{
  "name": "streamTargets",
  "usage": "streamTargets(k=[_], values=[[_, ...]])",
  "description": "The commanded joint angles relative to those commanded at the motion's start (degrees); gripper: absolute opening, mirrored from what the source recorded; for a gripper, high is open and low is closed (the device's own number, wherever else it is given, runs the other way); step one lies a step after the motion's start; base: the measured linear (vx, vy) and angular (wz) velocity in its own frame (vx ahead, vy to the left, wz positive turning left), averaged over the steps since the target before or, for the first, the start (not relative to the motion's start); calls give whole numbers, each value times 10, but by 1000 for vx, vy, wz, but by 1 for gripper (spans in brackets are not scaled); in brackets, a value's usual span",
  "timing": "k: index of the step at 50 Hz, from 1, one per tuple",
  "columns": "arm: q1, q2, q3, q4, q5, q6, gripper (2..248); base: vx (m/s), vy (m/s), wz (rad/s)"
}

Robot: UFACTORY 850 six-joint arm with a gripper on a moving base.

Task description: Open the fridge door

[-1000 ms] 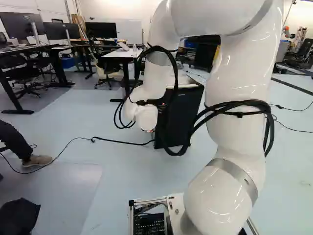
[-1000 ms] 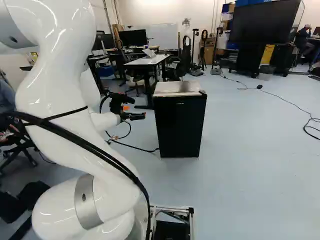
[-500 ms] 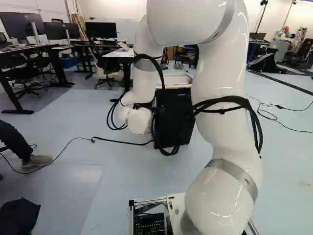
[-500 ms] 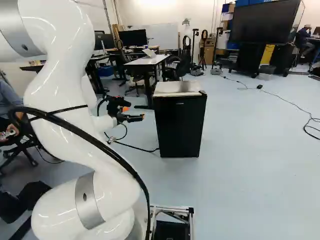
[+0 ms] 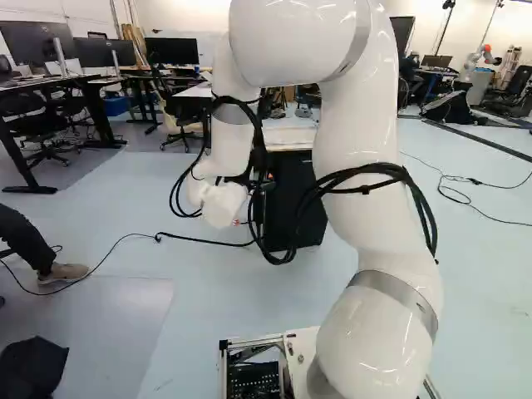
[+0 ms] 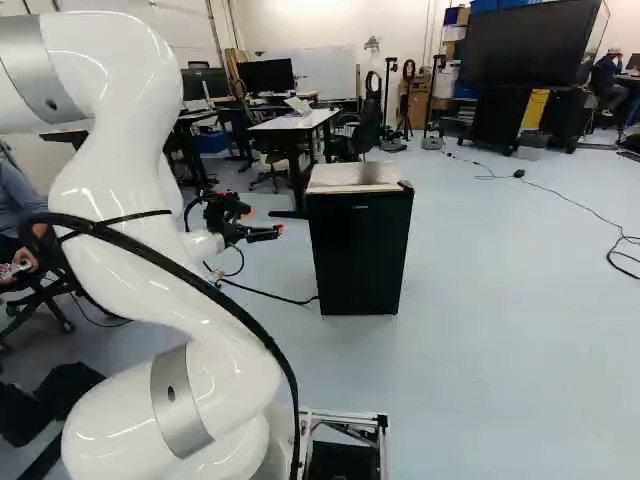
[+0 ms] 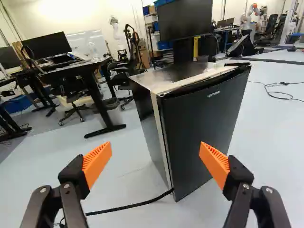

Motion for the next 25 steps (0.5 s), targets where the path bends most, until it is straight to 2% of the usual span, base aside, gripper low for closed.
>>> streamTargets(k=[25], values=[[14, -87, -90, 15, 6, 0, 247, 0, 0, 0]])
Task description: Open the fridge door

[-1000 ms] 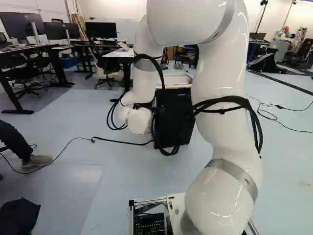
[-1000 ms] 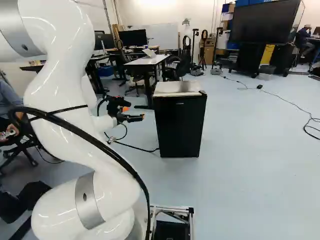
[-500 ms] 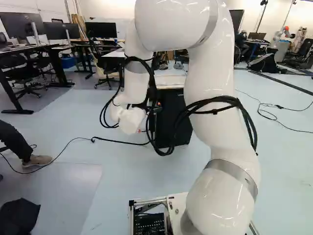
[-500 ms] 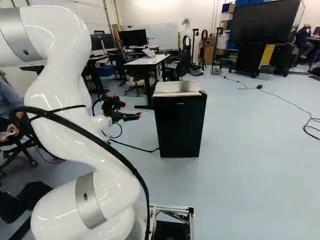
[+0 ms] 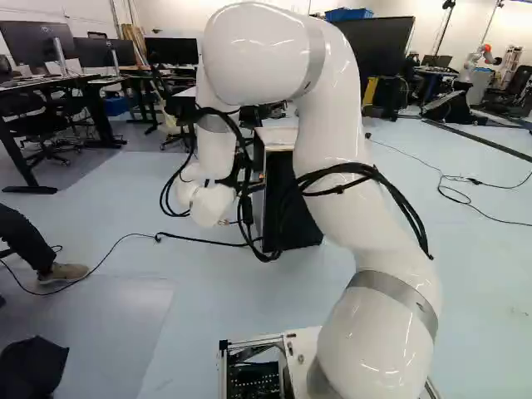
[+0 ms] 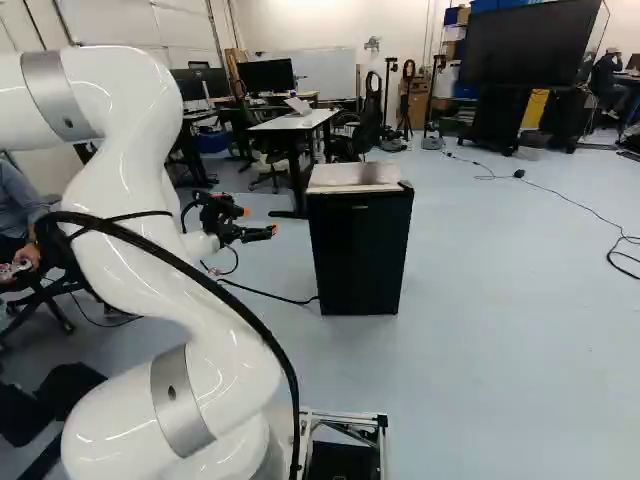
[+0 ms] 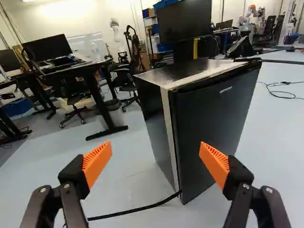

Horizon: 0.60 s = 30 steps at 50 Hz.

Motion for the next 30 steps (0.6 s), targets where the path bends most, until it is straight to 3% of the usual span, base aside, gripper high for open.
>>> streamTargets(k=[30], values=[[-7, -119, -136, 15, 20, 0, 247, 0, 0, 0]])
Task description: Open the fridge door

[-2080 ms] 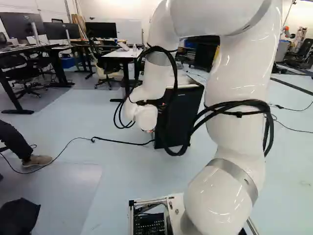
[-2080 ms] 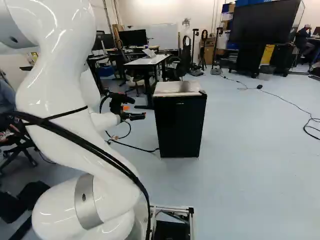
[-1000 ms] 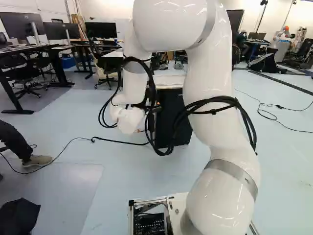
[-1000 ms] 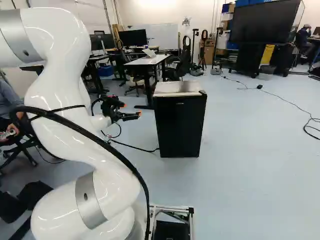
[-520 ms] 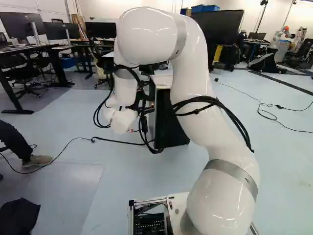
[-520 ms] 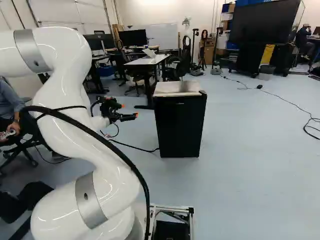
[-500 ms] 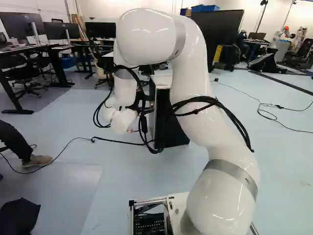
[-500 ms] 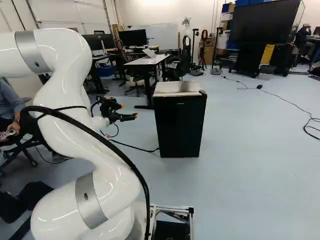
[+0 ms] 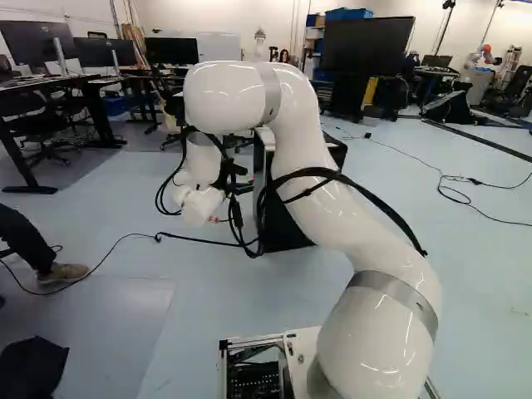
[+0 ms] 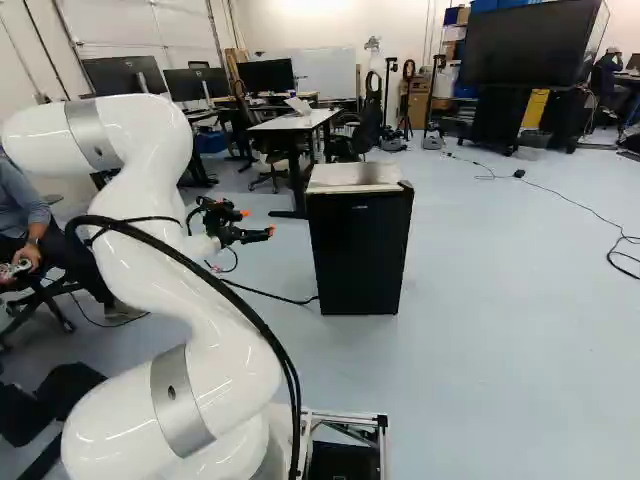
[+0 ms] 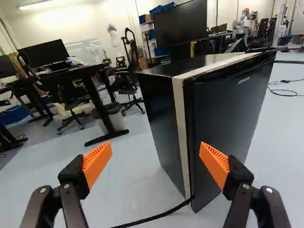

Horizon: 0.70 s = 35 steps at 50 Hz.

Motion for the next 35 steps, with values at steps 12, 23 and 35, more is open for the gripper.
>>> streamTargets(k=[12, 23, 35], values=[[-13, -28, -47, 7, 10, 0, 247, 0, 0, 0], [-29, -44, -75, 13, 18, 0, 247, 0, 0, 0], [-45, -43, -73, 14, 19, 0, 247, 0, 0, 0]])
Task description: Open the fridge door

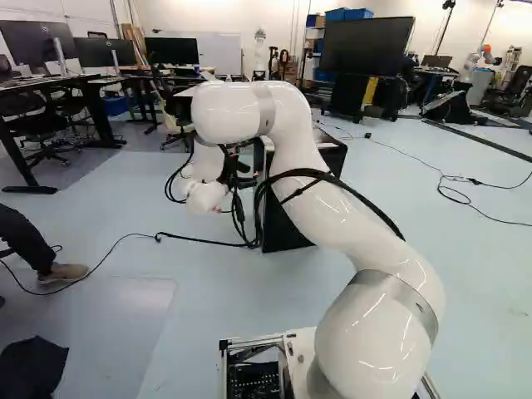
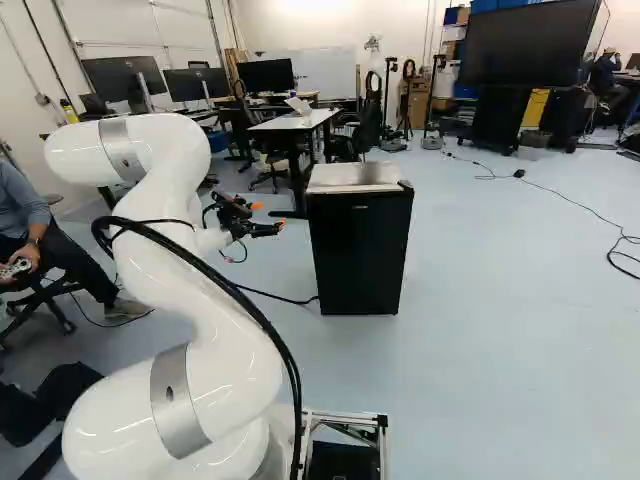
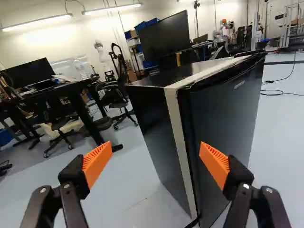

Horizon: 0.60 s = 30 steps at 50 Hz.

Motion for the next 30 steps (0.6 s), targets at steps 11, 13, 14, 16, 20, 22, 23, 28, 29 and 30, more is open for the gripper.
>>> streamTargets(k=[11, 13, 14, 16, 20, 22, 23, 28, 29, 30], values=[[-15, 4, 8, 0, 0, 0, 247, 0, 0, 0], [-18, 5, 9, 0, 0, 0, 247, 0, 0, 0], [-19, 5, 10, 0, 0, 0, 247, 0, 0, 0], [-22, 6, 11, 0, 0, 0, 247, 0, 0, 0], [-28, 7, 13, 0, 0, 0, 247, 0, 0, 0], [-31, 8, 14, 0, 0, 0, 247, 0, 0, 0], [-32, 8, 15, 0, 0, 0, 247, 0, 0, 0], [-39, 10, 17, 0, 0, 0, 247, 0, 0, 0], [-41, 10, 18, 0, 0, 0, 247, 0, 0, 0], [-42, 10, 18, 0, 0, 0, 247, 0, 0, 0]])
